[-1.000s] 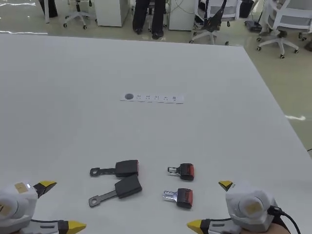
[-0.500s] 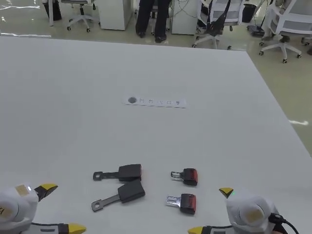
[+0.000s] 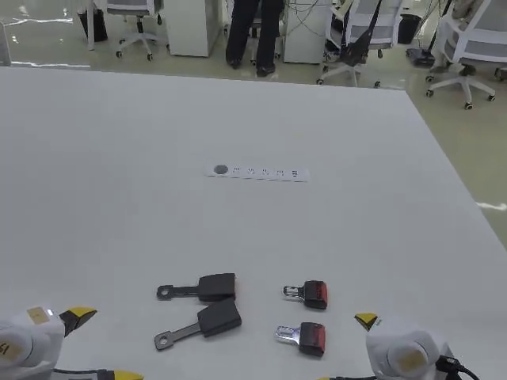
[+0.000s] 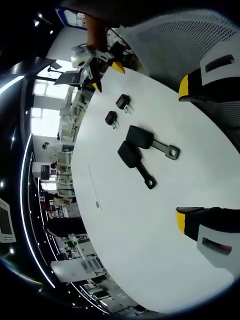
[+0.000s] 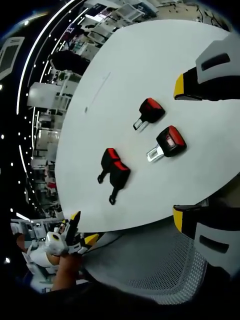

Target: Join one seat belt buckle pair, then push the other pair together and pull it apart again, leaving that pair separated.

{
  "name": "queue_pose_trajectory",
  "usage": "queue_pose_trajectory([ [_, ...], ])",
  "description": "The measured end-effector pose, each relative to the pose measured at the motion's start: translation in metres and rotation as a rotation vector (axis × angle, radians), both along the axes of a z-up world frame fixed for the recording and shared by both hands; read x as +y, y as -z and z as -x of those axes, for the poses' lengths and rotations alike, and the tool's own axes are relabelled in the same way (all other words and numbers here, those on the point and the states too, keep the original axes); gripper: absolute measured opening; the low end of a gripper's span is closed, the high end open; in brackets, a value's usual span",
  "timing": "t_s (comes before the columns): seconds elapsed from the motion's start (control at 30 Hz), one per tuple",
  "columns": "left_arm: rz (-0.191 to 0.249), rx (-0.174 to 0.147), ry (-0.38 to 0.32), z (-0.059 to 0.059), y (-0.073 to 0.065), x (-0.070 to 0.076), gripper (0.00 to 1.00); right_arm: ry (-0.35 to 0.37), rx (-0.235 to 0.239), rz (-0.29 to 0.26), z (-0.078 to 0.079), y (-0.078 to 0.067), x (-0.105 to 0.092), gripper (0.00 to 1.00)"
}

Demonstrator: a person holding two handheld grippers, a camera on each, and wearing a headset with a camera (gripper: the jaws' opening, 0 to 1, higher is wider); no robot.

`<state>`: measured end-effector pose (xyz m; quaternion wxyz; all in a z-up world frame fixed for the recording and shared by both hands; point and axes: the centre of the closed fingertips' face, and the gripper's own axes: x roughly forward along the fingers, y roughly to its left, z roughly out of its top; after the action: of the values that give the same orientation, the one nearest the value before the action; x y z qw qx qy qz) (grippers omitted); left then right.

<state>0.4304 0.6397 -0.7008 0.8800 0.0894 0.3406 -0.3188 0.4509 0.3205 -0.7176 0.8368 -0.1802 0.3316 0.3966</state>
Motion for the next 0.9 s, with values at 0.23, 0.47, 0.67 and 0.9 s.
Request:
queue_pose_trajectory([
  [0.23,-0.018,0.002,-0.008,0.0007,0.0013,0.0043,0.88,-0.014,0.000,0.014,0.0006,0.0024,0.0000,0.87],
  [0.47,-0.015,0.011,-0.020,0.0054,0.0032,0.0037,0.89,-0.016,0.001,0.018,0.0021,0.0016,0.0012,0.86],
  [0.67,-0.002,0.006,-0.034,0.0030,-0.0016,0.0021,0.87,-0.011,-0.005,0.018,-0.0018,-0.0006,-0.0007,0.84],
  [0.9,-0.003,0.011,-0.025,0.0009,-0.0003,0.0041,0.84,-0.004,-0.004,0.011,-0.0028,-0.0019,-0.0009,0.82],
])
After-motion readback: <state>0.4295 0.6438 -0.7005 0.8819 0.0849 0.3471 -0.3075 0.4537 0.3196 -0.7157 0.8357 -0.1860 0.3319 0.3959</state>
